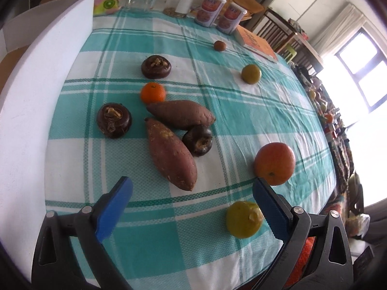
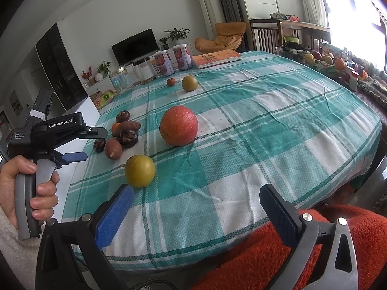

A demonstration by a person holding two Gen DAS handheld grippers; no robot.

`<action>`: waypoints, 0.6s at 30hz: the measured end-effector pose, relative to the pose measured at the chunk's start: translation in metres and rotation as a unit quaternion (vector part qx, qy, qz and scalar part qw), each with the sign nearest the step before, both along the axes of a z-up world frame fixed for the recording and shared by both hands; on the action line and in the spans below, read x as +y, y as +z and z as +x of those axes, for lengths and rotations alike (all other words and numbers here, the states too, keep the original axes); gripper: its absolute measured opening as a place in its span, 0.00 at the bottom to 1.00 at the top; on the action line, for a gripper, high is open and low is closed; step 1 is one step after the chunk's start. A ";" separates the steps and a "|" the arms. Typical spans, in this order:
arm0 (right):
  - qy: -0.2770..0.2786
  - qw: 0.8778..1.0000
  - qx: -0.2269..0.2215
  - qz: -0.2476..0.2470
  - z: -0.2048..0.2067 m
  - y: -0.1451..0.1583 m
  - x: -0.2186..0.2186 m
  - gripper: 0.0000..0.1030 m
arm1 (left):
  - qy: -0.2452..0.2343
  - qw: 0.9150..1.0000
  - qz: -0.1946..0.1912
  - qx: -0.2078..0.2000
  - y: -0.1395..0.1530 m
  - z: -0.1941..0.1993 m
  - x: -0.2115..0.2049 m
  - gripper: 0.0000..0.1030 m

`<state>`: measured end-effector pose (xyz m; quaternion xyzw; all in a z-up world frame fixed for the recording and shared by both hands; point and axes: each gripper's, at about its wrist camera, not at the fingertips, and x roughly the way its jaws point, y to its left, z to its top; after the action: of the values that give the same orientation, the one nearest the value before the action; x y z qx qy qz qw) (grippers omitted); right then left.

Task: Organize fruits
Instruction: 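Lower the left tool onto the sweet potato and close it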

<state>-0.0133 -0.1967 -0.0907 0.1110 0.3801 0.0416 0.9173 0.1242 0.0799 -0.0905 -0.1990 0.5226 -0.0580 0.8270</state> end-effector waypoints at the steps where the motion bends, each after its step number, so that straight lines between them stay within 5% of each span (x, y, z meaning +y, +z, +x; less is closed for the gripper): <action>1: -0.001 1.000 0.002 0.004 0.000 -0.001 -0.001 1.00 | 0.005 1.000 -0.010 0.003 0.000 0.002 0.004 0.97; 8: 0.000 1.000 0.010 0.004 0.003 -0.003 0.000 1.00 | 0.007 1.000 -0.009 0.023 -0.011 0.019 0.010 0.96; 18: -0.001 1.000 0.011 0.004 0.004 -0.003 -0.001 1.00 | 0.017 0.996 0.083 0.029 -0.033 0.034 -0.005 0.95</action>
<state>-0.0095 -0.1978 -0.0938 0.1155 0.3903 0.0404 0.9125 0.1582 0.0745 -0.1231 -0.1405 0.5456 0.0054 0.8262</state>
